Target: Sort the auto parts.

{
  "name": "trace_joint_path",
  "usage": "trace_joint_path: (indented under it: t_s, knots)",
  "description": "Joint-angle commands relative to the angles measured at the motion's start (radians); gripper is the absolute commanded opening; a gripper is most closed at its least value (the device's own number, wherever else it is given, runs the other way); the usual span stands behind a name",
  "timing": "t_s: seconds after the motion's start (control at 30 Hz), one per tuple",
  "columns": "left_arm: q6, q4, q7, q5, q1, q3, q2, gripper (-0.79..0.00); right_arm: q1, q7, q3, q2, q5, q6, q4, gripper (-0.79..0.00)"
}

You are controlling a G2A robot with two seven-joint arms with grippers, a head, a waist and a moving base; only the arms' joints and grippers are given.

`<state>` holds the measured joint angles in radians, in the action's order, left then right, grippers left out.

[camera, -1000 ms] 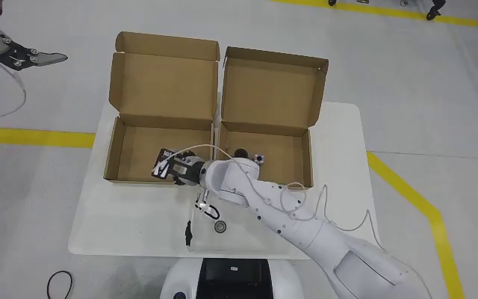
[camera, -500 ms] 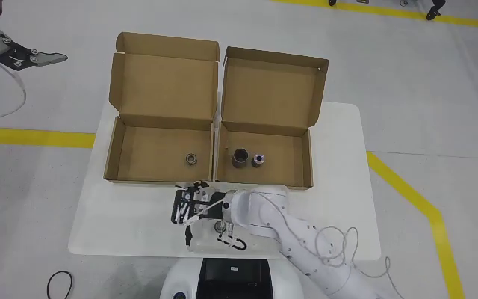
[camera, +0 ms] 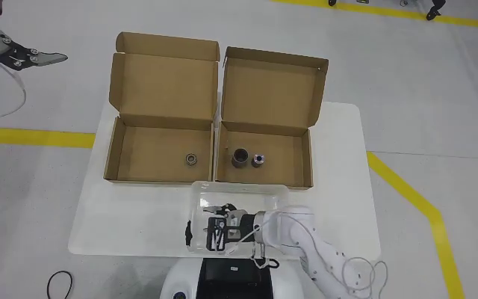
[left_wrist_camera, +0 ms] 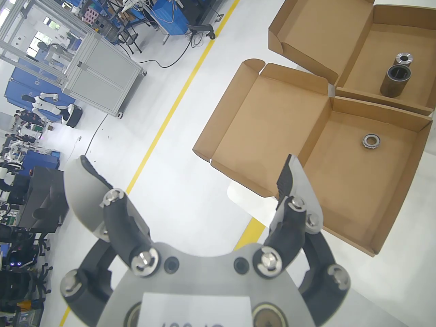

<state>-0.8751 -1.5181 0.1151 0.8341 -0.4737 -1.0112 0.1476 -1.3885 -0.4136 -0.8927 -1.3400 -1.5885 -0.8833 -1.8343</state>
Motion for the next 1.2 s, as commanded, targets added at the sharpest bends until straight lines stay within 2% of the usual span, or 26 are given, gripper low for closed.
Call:
trace_joint_path:
  t_s: [0.0,0.3,0.53,1.17]
  knots:
    - [0.000,0.000,0.000,0.000,0.000,0.000,0.000,0.000,-0.008,-0.020,0.006,0.004,-0.009,-0.007,0.001,-0.477]
    - [0.000,0.000,0.000,0.000,0.000,0.000,0.000,0.000,0.013,-0.181,0.054,0.004,-0.020,0.038,0.051,-0.474]
    - [0.000,0.000,0.000,0.000,0.000,0.000,0.000,0.000,0.052,-0.252,0.091,-0.002,0.000,0.065,0.088,-0.456]
    - [0.000,0.000,0.000,0.000,0.000,0.000,0.000,0.000,0.130,-0.279,0.184,-0.015,-0.021,0.116,0.177,-0.425]
